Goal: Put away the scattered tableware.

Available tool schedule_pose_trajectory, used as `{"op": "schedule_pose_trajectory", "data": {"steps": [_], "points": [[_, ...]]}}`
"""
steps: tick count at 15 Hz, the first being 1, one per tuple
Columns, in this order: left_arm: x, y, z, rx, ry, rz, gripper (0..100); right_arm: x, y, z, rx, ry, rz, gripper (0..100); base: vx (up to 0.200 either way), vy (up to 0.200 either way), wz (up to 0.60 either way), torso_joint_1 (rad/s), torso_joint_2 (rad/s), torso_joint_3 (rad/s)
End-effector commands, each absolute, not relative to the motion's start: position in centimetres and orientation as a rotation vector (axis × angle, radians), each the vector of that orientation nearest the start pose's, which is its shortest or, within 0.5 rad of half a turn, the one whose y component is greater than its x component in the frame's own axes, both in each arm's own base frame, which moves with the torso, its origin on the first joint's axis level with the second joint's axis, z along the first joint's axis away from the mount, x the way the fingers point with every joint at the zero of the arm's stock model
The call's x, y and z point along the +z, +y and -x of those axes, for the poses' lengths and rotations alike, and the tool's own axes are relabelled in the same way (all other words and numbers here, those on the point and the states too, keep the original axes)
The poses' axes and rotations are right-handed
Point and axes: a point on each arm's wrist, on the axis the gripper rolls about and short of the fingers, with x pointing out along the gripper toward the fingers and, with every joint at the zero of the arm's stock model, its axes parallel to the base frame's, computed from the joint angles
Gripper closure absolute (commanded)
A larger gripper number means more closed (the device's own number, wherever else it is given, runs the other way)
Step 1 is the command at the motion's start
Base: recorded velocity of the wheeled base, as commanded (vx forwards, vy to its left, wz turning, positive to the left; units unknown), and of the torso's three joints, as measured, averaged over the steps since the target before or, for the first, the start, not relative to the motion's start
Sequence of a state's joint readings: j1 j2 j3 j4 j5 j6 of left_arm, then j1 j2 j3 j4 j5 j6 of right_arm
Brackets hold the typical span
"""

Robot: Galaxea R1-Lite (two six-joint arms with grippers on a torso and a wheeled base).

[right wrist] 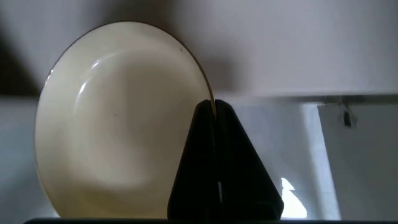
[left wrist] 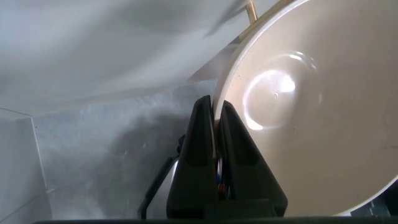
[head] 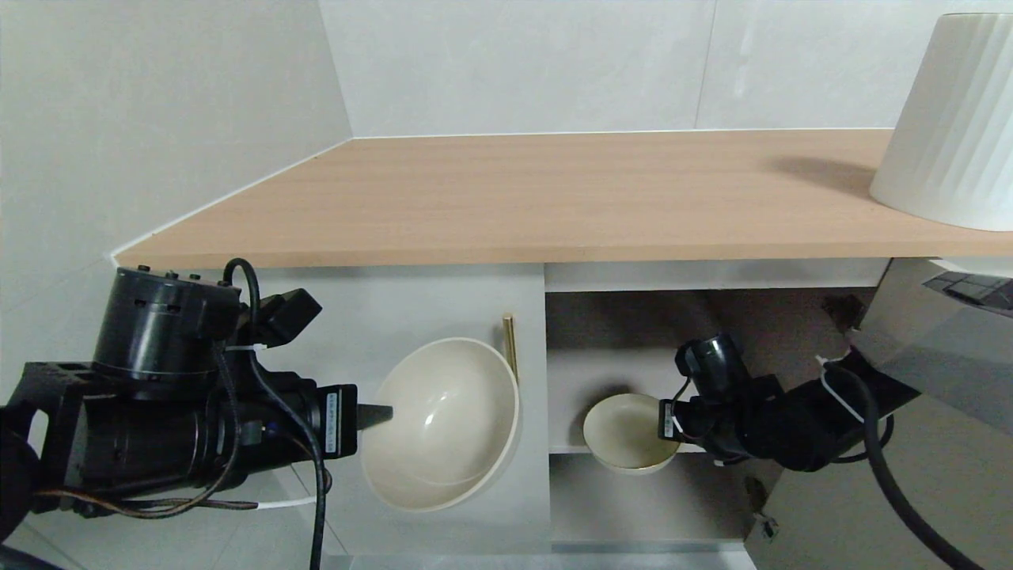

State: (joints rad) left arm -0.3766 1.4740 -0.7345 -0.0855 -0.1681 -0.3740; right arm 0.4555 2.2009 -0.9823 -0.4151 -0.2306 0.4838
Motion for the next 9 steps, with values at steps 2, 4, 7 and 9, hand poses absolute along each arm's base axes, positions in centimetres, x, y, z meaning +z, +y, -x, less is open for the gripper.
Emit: {"op": "schedule_pose_trajectory", "data": {"steps": [2, 4, 7, 9], "points": [[17.3, -9.0, -21.5, -0.395, 0.753, 0.281, 100, 0.2, 15.8, -35.5, -0.035, 0.801, -0.182, 100, 0.0, 0.0, 0.0, 0.0, 0.0, 0.0], [17.3, -9.0, -21.5, -0.395, 0.753, 0.281, 100, -0.3, 15.5, -36.3, -0.07, 0.791, -0.183, 100, 0.0, 0.0, 0.0, 0.0, 0.0, 0.0], [17.3, -9.0, -21.5, -0.395, 0.753, 0.281, 100, -0.6, 15.0, -37.5, -0.146, 0.754, -0.22, 100, 0.0, 0.0, 0.0, 0.0, 0.0, 0.0], [17.2, -9.0, -21.6, -0.394, 0.756, 0.281, 100, -0.9, 14.7, -38.2, -0.179, 0.736, -0.222, 100, 0.0, 0.0, 0.0, 0.0, 0.0, 0.0]]}}
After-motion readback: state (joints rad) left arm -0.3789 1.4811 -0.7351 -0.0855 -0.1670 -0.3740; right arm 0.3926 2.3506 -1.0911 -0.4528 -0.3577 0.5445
